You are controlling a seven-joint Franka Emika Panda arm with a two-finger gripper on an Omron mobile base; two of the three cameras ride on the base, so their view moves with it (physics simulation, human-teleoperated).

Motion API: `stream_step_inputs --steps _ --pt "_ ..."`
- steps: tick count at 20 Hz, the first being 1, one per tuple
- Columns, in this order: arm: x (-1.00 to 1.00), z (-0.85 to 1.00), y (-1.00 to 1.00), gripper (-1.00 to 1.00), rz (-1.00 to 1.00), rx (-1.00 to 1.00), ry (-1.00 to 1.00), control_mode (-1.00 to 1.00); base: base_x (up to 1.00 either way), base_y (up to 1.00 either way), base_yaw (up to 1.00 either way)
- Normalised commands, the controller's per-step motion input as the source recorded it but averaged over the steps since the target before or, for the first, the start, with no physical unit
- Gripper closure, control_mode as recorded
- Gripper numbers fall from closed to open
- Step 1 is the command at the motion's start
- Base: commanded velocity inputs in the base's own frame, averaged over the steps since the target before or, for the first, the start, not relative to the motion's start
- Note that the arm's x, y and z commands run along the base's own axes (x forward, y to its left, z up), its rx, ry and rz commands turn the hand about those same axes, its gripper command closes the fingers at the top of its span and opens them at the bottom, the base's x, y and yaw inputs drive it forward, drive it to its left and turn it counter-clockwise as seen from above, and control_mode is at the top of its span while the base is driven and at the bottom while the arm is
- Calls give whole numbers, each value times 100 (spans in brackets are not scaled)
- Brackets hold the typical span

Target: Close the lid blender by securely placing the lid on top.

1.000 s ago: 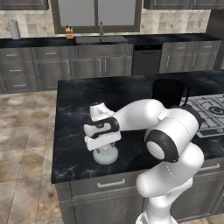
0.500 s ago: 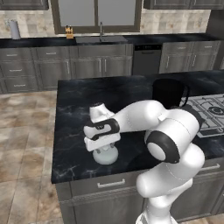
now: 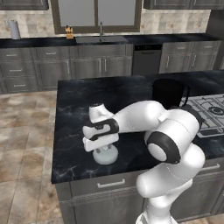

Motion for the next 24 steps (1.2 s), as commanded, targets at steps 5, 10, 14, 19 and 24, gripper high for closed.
stream_step_inputs --steps 5,10,14,19,24 --pt "-39 6 -12 100 0 9 -12 -100 0 0 0" --pt "-10 72 -15 100 0 1 -16 -100 0 0 0" --pt "0 100 -22 100 0 0 -18 -100 0 0 0" --pt "-15 100 -39 100 -4 1 -19 -100 0 0 0" --pt "-28 100 -42 100 -6 4 -20 -100 0 0 0"
